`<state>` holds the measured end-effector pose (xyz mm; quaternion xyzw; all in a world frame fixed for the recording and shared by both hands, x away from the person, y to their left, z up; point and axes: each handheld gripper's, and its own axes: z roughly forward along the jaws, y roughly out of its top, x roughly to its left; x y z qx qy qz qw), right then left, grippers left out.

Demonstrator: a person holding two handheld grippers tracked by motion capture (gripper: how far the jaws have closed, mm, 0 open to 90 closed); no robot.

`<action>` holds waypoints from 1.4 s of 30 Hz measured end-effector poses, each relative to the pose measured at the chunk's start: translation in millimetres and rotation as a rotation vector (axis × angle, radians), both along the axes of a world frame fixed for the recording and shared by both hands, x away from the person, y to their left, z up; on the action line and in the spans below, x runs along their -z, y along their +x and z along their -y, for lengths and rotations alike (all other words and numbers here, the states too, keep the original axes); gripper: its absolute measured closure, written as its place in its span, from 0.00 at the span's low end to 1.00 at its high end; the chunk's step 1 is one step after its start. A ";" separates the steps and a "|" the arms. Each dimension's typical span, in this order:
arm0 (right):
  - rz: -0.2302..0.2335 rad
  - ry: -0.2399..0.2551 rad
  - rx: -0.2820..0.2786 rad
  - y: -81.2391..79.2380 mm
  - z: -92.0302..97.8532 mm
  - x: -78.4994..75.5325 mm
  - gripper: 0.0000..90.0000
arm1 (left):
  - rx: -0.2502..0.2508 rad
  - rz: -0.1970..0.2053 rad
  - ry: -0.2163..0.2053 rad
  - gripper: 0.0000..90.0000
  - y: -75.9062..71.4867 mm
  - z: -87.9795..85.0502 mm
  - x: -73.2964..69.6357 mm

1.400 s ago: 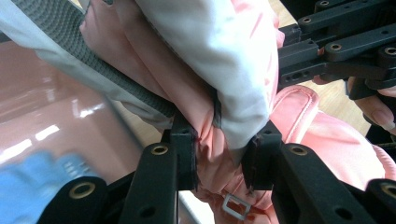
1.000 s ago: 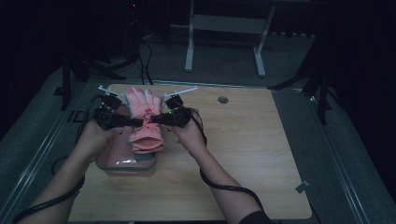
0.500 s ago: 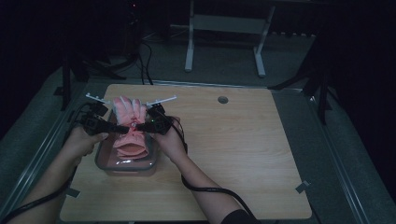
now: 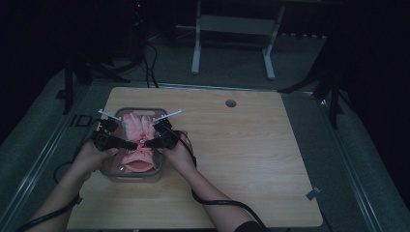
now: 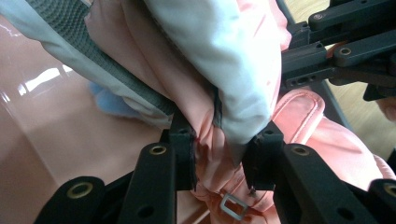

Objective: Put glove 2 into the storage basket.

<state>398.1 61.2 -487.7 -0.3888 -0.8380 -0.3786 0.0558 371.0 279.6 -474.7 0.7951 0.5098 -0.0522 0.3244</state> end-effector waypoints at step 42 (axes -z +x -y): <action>0.118 0.164 -0.011 5.9 65.5 -28.8 0.23 | -0.110 0.344 0.039 0.04 -14.5 20.2 -28.7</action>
